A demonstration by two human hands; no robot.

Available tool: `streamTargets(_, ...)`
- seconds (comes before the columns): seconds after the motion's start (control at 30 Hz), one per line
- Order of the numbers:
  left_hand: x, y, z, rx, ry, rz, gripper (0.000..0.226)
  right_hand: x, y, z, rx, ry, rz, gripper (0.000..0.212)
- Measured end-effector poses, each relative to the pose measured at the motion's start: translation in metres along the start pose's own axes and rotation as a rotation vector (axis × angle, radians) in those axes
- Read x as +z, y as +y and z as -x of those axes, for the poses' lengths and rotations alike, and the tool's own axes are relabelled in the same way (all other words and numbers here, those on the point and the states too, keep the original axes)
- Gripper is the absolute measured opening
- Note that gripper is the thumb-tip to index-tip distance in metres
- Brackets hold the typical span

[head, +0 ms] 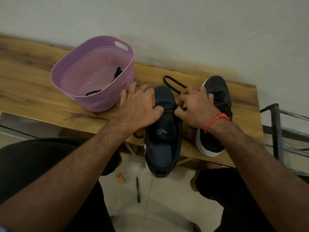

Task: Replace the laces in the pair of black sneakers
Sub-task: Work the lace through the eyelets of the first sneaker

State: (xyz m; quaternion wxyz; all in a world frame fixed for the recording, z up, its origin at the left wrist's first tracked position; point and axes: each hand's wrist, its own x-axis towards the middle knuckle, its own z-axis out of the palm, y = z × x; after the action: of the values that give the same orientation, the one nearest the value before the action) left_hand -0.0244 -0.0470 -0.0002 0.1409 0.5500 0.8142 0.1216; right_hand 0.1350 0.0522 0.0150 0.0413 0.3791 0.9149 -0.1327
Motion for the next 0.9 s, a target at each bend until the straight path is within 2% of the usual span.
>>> streamTargets(0.07,0.004,-0.001,0.0,-0.001,0.019,0.012,0.025,0.001,0.001,-0.001,0.014,0.015,-0.015,0.02)
streamTargets(0.2,0.002,-0.005,-0.003,0.011,0.044,0.006,0.058,-0.001,0.005,-0.003,0.054,-0.026,-0.007,0.023)
streamTargets(0.3,-0.002,-0.007,-0.003,0.012,0.052,-0.007,0.065,-0.005,0.009,-0.003,0.073,-0.06,0.033,0.022)
streamTargets(0.47,-0.004,-0.008,-0.002,0.002,0.039,-0.048,0.065,-0.008,0.012,-0.003,0.105,-0.084,0.071,0.017)
streamTargets(0.73,0.004,0.003,0.0,0.123,-0.07,-0.103,0.054,-0.005,0.007,-0.003,0.108,-0.049,-0.047,0.021)
streamTargets(0.9,0.008,0.006,0.0,0.138,-0.147,-0.084,0.05,-0.003,0.002,-0.003,0.092,-0.033,-0.093,0.019)
